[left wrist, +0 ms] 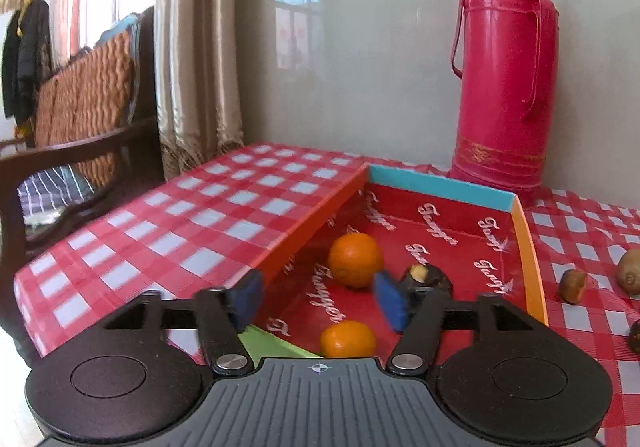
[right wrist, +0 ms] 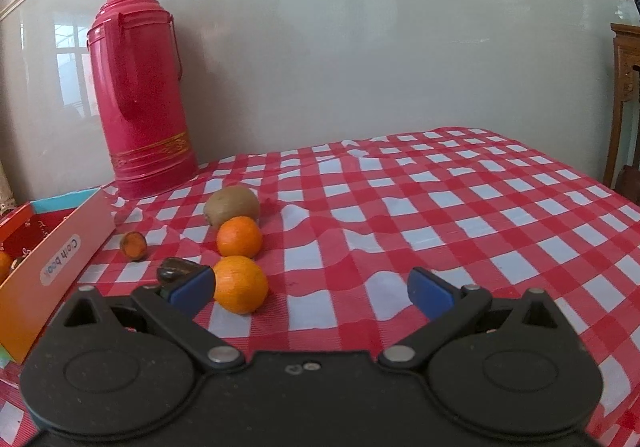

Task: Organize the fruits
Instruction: 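Close the right gripper on an orange while the left tool withdraws from the box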

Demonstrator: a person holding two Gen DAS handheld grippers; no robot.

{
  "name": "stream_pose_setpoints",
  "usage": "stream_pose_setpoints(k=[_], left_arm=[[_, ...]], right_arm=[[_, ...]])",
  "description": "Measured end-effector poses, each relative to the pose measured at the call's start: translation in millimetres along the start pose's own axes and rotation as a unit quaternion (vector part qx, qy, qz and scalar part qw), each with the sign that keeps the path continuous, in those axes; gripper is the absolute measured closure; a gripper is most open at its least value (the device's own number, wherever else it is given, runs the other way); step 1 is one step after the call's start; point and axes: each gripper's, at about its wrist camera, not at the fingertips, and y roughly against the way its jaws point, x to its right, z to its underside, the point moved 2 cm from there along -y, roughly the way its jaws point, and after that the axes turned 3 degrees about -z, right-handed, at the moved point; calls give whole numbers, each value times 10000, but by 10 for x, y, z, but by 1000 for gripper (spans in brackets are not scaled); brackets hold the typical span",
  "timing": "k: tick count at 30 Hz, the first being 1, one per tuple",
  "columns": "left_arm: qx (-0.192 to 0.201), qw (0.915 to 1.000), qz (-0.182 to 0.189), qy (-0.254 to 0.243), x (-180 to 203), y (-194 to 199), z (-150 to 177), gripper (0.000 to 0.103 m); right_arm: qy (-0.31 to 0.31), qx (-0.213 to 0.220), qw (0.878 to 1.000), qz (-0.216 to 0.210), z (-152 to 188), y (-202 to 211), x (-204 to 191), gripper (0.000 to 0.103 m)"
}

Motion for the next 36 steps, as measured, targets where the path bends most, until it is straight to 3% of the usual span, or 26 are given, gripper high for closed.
stream_pose_setpoints(k=[4,9,19,36], left_arm=[[67,9998,88,-164,-22,79,21,28],[140,9995,137,-267,-65,187,37,1],[-120,9996,229,-147,-284,298,90,0],[106,9996,192,-188,-563,548,201,0]], right_arm=[[50,1,10000,-51,3,-19,-55,6],[49,-15,9999,-87,2,-45,-94,6],[97,-56,9998,-166,13,-76,-154,6],[152,-129,9993,-326,-12,-169,-227,6]])
